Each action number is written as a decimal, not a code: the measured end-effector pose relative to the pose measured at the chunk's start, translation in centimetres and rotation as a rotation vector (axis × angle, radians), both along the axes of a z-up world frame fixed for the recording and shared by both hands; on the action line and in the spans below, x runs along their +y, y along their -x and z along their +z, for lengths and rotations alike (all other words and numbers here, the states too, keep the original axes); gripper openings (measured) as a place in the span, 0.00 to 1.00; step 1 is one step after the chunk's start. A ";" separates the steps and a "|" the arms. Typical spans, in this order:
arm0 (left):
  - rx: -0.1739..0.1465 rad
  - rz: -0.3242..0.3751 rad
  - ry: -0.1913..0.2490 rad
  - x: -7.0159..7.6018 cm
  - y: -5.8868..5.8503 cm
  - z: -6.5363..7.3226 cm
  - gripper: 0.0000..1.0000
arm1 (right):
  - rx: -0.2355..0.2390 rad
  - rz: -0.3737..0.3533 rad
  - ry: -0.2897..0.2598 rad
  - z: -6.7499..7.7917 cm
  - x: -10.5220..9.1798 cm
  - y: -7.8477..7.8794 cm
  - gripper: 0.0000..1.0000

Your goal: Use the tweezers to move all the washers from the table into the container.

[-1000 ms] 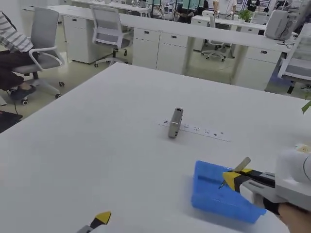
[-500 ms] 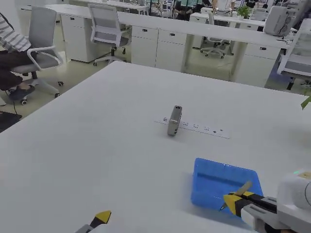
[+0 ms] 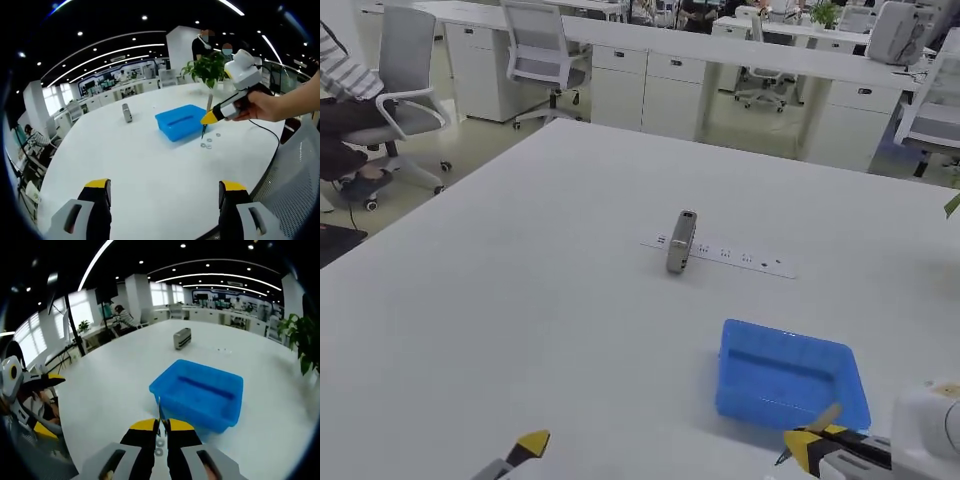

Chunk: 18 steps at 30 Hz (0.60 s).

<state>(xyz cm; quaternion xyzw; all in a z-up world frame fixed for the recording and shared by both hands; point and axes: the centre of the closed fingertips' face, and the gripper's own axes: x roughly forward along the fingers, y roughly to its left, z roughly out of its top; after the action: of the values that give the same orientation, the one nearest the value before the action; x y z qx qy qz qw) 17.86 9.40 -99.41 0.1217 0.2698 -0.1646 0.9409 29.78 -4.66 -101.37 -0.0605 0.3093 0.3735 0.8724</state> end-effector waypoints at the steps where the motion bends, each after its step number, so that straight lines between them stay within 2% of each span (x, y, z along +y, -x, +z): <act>1: -0.001 0.003 0.001 0.0 0.0 0.0 0.91 | 0.001 0.000 0.002 -0.1 0.0 0.0 0.04; 14: 0.001 0.004 0.003 0.1 0.0 0.0 0.91 | 0.031 0.007 0.027 -1.5 -0.1 0.3 0.04; 18: 0.004 0.003 0.003 0.0 0.0 -0.1 0.91 | 0.032 0.020 0.049 -2.0 -0.1 0.4 0.04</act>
<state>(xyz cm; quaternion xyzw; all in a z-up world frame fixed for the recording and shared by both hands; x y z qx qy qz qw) 17.83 9.45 -99.50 0.1197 0.2716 -0.1638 0.9408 29.41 -4.77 -103.36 -0.0791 0.3320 0.3756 0.8617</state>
